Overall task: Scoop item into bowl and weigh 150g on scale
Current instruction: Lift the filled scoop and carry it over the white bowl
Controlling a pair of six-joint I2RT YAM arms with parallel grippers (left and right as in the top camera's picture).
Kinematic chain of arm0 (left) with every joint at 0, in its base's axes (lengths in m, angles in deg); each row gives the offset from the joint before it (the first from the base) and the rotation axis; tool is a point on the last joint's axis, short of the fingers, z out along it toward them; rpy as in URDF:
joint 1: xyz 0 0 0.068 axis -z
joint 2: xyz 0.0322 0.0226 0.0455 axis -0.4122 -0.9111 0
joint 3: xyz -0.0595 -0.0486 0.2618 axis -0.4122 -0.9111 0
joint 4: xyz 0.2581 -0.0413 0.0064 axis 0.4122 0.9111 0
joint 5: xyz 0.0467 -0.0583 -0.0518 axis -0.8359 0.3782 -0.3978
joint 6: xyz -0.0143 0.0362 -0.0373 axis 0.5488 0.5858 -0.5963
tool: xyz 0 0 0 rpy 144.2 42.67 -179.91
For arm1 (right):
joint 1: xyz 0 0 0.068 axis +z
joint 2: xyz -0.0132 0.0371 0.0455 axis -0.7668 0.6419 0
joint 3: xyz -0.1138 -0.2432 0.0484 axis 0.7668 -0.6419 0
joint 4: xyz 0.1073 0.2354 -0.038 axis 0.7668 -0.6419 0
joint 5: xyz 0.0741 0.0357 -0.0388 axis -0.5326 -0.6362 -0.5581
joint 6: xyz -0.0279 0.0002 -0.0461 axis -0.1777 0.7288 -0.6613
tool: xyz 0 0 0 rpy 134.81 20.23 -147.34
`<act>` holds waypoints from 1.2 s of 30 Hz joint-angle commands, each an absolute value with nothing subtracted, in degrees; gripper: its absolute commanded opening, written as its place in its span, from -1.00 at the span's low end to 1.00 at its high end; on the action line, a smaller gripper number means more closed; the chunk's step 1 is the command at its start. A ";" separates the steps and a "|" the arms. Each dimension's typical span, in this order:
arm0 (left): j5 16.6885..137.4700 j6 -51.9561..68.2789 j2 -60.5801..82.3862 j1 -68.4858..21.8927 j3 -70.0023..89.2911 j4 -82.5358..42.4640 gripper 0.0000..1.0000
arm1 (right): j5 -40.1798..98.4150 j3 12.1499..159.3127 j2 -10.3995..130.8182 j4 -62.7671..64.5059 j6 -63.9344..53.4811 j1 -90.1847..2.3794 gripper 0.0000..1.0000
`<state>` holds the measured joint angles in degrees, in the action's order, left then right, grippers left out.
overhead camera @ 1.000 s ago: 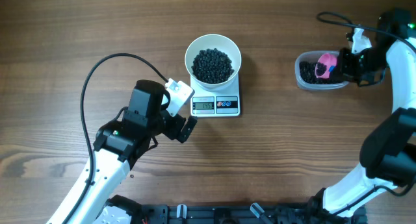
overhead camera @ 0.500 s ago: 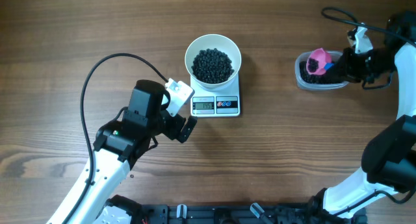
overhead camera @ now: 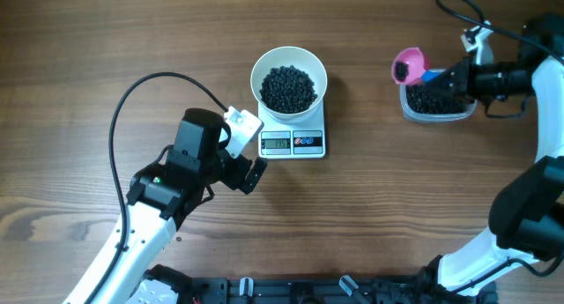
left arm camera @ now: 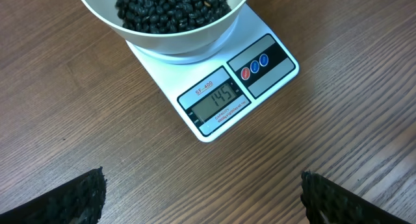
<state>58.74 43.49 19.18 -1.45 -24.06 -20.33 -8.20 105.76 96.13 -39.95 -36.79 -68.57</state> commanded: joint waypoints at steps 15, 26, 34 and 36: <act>59.03 44.00 19.00 -1.69 -24.28 -20.33 1.00 | -5.49 113.37 94.40 -31.03 -25.16 -49.64 -0.91; 59.03 44.00 19.00 -1.71 -24.28 -20.31 1.00 | 8.01 114.96 94.43 -29.26 -23.61 -37.09 -0.91; 59.03 44.00 19.00 -1.71 -24.28 -20.33 1.00 | 21.06 114.96 94.43 -28.50 -23.70 -29.84 -0.91; 59.03 44.00 19.00 -1.71 -24.28 -20.33 1.00 | 21.72 114.96 94.43 -28.47 -24.13 -29.05 -0.91</act>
<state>58.74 43.49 19.18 -1.45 -24.06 -20.31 15.45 113.37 96.11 -28.80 -24.29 -30.52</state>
